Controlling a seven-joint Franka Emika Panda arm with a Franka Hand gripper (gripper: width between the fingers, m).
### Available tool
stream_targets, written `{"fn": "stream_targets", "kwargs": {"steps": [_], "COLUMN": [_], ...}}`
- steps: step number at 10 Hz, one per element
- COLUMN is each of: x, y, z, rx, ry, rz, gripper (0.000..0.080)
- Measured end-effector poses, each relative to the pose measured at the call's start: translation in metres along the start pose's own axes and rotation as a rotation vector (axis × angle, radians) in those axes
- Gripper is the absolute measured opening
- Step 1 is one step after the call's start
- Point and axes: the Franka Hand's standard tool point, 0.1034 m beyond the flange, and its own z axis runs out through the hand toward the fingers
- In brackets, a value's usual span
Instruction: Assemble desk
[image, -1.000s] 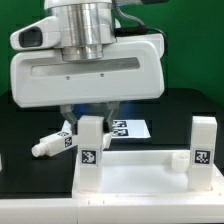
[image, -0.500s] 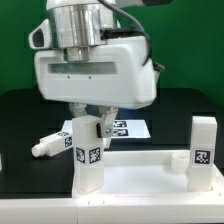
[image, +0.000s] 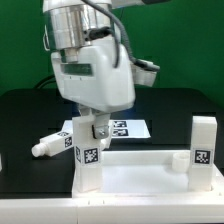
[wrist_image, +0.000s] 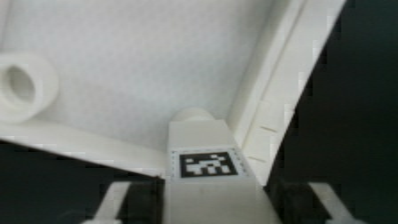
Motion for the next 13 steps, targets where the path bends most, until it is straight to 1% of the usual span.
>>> {"fn": "stream_targets", "kwargs": {"steps": [1, 2, 4, 5, 7, 8, 9, 12, 13], "x": [0.002, 0.002, 0.001, 0.001, -0.005, -0.007, -0.006, -0.005, 0.004], "y": [0.0, 0.0, 0.0, 0.001, 0.004, 0.004, 0.004, 0.005, 0.005], "z": [-0.001, 0.0, 0.001, 0.002, 0.001, 0.0, 0.0, 0.0, -0.002], "rx": [0.016, 0.018, 0.016, 0.013, -0.035, -0.054, -0.05, -0.044, -0.062], "ry": [-0.021, -0.027, -0.027, -0.027, -0.05, -0.057, -0.055, -0.06, -0.032], "rz": [0.166, 0.238, 0.204, 0.177, -0.08, -0.201, -0.27, -0.494, -0.728], "gripper": [0.0293, 0.0293, 0.0293, 0.0387, 0.0387, 0.0387, 0.0643, 0.0649, 0.0649]}}
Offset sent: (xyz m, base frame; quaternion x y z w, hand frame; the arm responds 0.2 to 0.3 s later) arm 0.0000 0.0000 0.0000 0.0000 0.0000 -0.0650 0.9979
